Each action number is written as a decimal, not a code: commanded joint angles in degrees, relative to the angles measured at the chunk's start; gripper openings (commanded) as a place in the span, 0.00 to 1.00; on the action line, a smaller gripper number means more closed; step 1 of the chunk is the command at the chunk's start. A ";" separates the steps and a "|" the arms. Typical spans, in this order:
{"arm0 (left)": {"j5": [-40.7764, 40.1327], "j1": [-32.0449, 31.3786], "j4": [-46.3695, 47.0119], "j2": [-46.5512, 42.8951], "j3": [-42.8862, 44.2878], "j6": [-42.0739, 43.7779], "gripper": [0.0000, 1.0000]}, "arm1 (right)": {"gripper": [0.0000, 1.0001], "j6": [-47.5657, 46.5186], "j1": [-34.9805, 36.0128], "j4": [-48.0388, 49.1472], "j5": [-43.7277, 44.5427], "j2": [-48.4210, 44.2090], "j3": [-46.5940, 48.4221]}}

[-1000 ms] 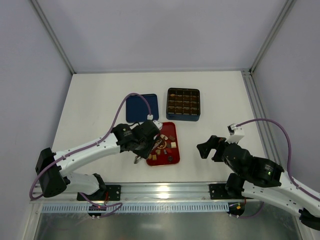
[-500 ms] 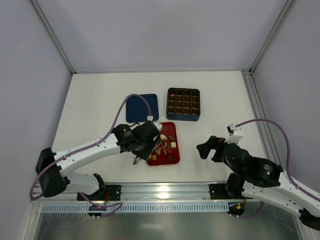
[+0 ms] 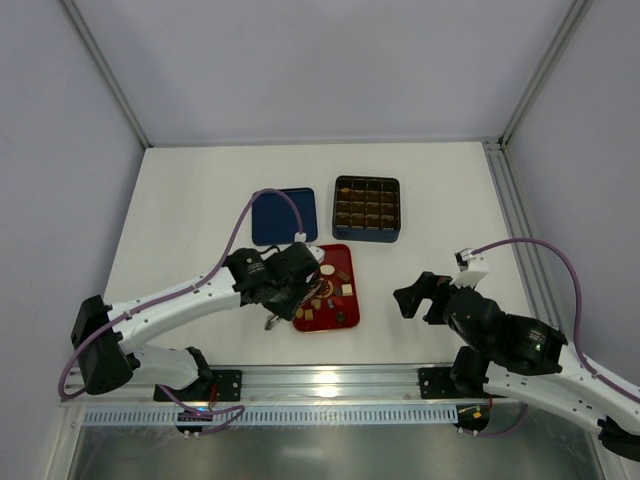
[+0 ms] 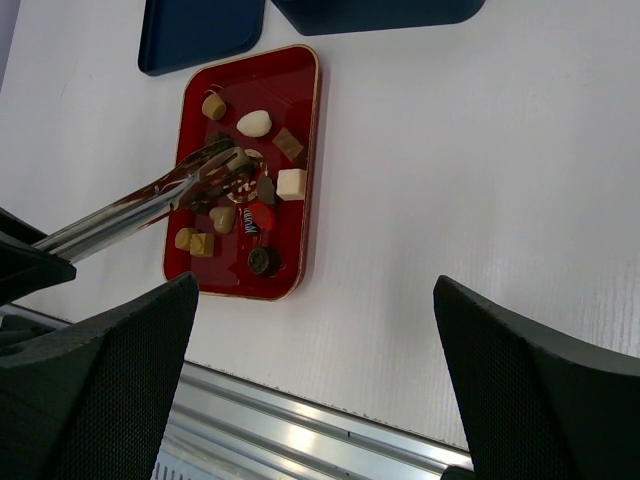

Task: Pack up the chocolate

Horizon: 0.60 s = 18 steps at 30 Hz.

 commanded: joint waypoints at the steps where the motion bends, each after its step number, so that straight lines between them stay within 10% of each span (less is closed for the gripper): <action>1: -0.58 -0.43 -1.58 -1.35 3.17 0.17 0.24 | 1.00 0.77 0.31 1.41 0.67 -0.49 0.27; 18: -2.60 -0.43 -3.26 1.11 12.58 0.43 0.21 | 1.00 0.68 0.31 0.62 0.58 -0.92 0.97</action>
